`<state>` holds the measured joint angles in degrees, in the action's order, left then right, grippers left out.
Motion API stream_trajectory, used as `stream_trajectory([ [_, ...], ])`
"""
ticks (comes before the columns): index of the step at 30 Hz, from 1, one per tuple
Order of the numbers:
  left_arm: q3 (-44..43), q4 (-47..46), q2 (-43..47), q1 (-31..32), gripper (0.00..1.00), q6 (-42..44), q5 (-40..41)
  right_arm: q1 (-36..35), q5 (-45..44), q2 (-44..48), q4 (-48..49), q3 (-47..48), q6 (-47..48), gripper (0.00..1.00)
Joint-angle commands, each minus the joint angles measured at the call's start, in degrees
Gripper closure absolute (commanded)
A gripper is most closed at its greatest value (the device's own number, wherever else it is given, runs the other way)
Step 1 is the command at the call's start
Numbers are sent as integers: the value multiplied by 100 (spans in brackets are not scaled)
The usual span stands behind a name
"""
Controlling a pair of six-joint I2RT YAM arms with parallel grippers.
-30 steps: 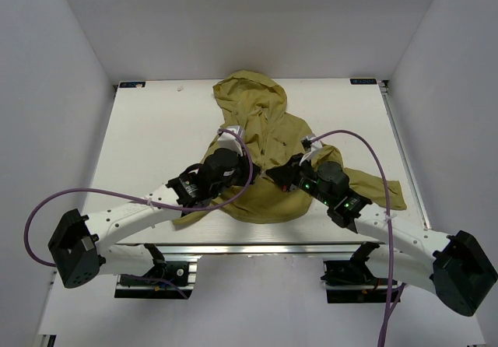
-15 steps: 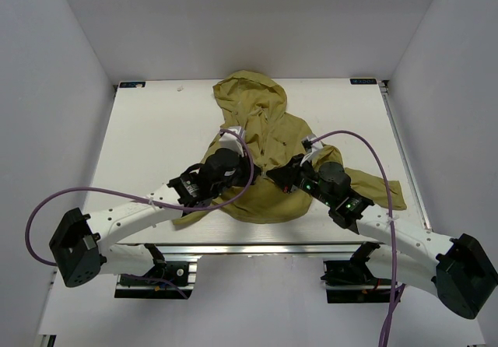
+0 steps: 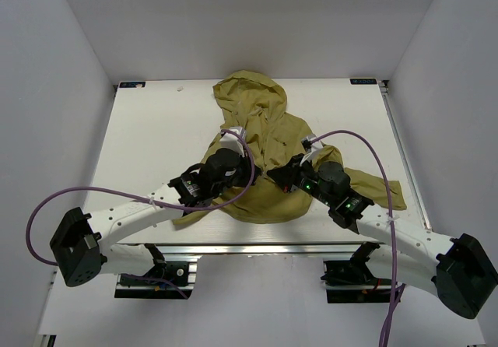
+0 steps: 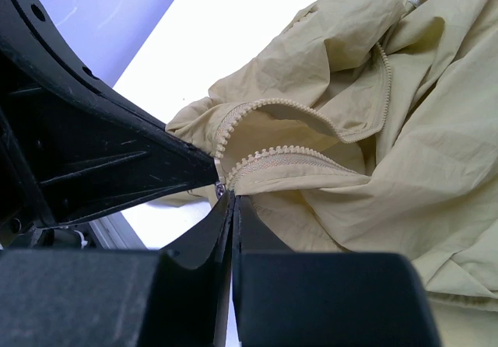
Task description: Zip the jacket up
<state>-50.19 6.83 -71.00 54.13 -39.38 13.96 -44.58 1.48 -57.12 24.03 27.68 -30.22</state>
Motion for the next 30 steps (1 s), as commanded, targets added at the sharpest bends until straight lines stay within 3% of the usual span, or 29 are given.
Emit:
stream_trajectory([
  [1, -131, 55, 34, 19, 100, 88, 80, 37, -69, 78, 137, 290, 139, 100],
  [30, -175, 143, 16, 19, 100, 272, -16, 37, -16, 140, -30, 325, 200, 100],
])
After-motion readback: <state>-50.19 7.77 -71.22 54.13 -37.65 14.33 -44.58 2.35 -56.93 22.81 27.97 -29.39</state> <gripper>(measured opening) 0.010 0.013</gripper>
